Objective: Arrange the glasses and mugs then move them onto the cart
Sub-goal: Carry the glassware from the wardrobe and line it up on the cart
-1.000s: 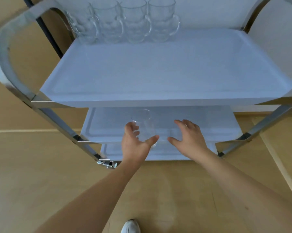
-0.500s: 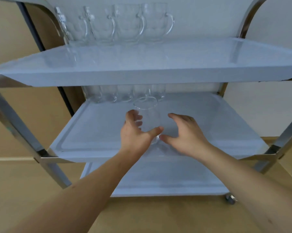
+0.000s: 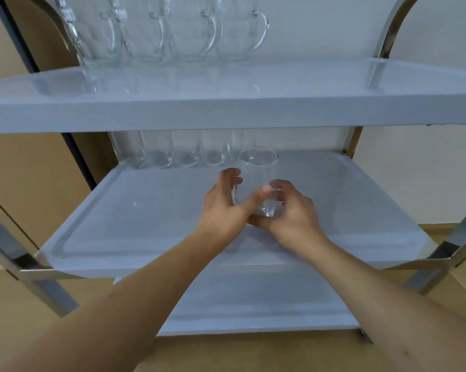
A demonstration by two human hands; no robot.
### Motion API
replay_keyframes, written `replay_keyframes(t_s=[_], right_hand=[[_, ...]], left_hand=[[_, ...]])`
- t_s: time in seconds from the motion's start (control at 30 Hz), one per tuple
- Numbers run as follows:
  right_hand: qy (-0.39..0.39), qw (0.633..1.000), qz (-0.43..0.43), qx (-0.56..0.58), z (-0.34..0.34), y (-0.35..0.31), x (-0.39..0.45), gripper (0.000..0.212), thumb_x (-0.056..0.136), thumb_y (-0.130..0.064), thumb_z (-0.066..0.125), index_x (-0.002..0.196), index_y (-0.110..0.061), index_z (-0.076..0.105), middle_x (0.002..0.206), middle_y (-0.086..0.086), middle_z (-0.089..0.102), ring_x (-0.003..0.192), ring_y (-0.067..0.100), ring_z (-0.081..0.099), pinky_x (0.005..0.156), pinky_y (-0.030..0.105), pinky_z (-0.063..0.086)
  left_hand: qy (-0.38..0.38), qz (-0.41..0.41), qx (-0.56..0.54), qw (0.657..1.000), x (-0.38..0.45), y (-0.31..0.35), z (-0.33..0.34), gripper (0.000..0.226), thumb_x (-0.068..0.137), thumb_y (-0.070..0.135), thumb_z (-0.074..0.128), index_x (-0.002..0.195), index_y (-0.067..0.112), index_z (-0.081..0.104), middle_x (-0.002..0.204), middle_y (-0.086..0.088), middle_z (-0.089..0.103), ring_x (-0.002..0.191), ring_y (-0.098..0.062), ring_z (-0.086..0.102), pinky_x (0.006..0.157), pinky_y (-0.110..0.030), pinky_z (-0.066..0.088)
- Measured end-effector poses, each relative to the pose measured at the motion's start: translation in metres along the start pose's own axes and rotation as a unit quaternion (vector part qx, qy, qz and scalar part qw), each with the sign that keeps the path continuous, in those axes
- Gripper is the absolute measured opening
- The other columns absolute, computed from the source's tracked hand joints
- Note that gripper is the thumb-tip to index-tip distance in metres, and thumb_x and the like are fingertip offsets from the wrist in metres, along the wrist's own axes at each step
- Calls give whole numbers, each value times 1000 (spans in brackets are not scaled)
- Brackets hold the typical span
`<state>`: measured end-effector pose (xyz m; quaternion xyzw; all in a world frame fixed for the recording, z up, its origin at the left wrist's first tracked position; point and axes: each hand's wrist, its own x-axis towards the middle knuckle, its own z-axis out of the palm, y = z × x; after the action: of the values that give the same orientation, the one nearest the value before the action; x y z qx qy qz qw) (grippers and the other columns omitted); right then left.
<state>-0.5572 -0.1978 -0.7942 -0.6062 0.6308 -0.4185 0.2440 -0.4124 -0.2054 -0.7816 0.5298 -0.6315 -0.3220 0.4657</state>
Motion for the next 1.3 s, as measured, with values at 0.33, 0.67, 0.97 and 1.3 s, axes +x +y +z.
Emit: replay_keyframes(t_s=[0.33,0.67,0.97,1.3], right_hand=[[84,996,-1,-11,9,31,93,86,60,-46,94,131,-22,54,119,-2,66,112,19,62,98,34,48],[132,989,8,-59,20,43,166,75,69,-47,88,126,-15,53,120,4,66,114,27,62,89,35,47],[130,988,27,-73,28,43,191,91,72,-57,82,145,-19,42,133,1,62,126,28,56,98,37,46],[114,986,66,-101,27,38,182,108,76,-64,76,155,-12,24,147,16,50,137,36,45,107,40,39]], left_hand=[[-7,114,329,937,34,-53,2,66,88,65,41,139,26,57,139,-2,60,133,-27,48,109,-40,39],[-50,132,423,895,34,-60,10,73,79,74,23,120,32,66,126,9,64,124,-21,53,108,-39,35],[-35,156,432,888,34,-63,12,61,84,69,31,107,29,69,110,7,68,111,-23,60,100,-43,43],[-39,152,425,892,34,-62,11,61,82,69,30,109,30,68,113,7,66,114,-22,58,100,-43,41]])
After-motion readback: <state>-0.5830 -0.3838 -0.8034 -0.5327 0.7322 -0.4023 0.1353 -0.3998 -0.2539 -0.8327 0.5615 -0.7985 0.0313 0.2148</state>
